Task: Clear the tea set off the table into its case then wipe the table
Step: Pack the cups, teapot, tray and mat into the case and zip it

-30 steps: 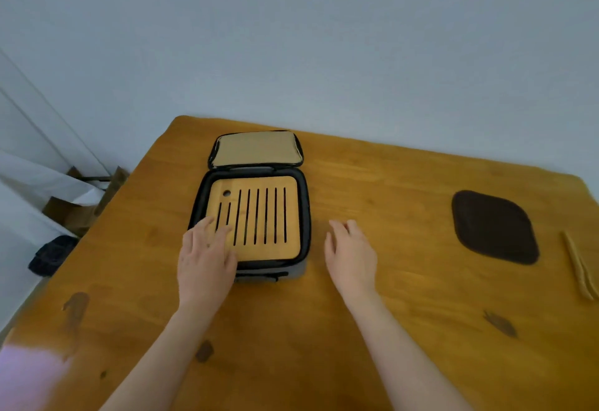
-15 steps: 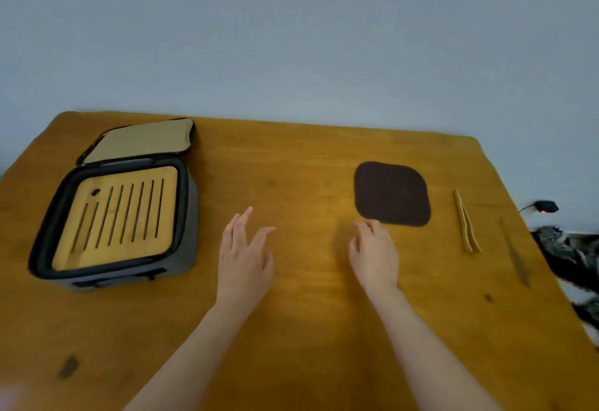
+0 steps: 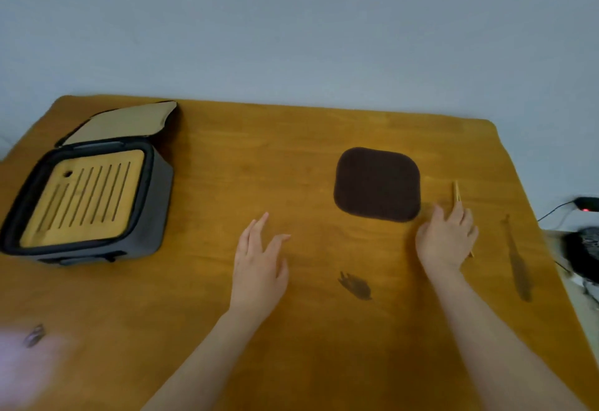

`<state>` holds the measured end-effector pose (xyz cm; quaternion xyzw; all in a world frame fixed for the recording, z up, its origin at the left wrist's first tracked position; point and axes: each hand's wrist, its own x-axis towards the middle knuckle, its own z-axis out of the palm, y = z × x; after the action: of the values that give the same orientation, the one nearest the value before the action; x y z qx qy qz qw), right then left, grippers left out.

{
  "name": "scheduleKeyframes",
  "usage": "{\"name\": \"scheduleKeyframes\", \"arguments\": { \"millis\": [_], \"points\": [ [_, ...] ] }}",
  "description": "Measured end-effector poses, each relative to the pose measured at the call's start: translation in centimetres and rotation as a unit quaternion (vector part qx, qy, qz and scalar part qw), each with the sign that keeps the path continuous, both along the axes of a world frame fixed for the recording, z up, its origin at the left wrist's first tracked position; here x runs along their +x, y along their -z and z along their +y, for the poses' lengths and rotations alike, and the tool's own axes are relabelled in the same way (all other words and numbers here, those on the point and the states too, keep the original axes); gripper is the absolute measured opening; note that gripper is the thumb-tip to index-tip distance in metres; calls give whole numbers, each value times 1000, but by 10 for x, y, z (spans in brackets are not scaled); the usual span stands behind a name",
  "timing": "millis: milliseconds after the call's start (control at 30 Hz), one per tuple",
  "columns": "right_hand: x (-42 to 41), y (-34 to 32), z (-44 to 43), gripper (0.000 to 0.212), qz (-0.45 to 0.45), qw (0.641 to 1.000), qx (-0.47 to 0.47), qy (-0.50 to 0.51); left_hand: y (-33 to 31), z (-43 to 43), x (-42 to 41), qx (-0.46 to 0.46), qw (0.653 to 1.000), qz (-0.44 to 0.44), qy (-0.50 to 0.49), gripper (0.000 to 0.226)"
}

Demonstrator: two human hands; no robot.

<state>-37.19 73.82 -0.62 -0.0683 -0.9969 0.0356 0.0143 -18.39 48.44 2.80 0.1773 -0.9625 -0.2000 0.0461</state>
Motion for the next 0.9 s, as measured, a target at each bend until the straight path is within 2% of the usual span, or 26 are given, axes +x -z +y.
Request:
{"name": "scheduleKeyframes", "arguments": {
  "millis": [167, 333, 500, 767, 900],
  "points": [
    [-14, 6, 12, 34, -27, 999, -26, 34, 2, -11, 7, 7, 1000, 8, -27, 36],
    [-12, 7, 10, 34, -8, 995, -94, 34, 2, -20, 20, 17, 998, 13, -54, 35],
    [3, -3, -14, 39, 57, 987, -147, 23, -1, -38, 32, 27, 997, 12, -76, 35],
    [47, -46, -127, 36, 121, 970, -196, -81, -10, -101, 64, 17, 992, 38, -119, 40],
    [77, -57, -205, 38, 99, 959, -223, -142, -18, -155, 82, 24, 987, 49, -150, 41]
  ]
}}
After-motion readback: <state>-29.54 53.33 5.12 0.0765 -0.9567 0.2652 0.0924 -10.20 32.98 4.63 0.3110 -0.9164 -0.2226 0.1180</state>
